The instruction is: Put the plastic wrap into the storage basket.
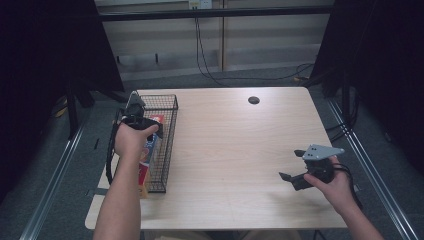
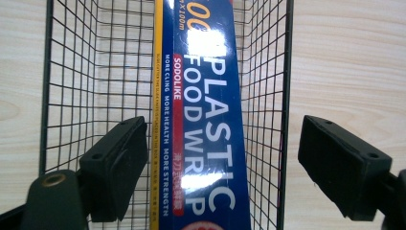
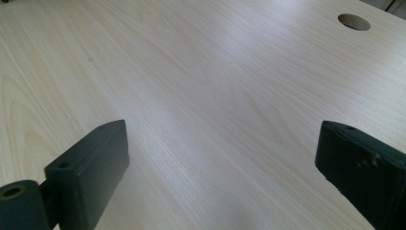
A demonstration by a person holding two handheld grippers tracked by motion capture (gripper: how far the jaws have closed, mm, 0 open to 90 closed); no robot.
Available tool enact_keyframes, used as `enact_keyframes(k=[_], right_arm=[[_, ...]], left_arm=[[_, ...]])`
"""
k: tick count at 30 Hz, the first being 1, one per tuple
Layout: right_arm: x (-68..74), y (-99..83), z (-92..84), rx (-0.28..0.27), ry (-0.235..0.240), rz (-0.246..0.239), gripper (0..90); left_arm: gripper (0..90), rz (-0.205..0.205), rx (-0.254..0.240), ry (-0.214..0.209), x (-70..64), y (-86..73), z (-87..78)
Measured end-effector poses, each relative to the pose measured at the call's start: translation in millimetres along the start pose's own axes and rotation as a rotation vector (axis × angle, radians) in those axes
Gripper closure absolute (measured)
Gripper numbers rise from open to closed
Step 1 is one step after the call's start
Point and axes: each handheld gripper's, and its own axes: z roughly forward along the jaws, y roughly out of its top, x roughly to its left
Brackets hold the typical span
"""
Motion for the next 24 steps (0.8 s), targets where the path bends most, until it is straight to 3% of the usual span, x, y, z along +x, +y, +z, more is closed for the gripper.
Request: enact_keyframes(k=[10, 16, 24], right_arm=[[1.3, -0.2, -2.0, -0.003, 0.002, -0.008, 4.5], [-0.2, -1.2, -4.1, -0.008, -0.003, 0.004, 4.5], [0.0, -0.9, -2.4, -0.005, 0.004, 0.003, 4.6]], left_arm=[[17.3, 0.035, -0.001, -0.030, -4.3, -1.0, -12.1], [17.6, 0.056, -0.013, -0.061, -15.2, -0.7, -20.5], [17.6, 0.115, -0.029, -0.095, -30.4, -1.8, -30.1]])
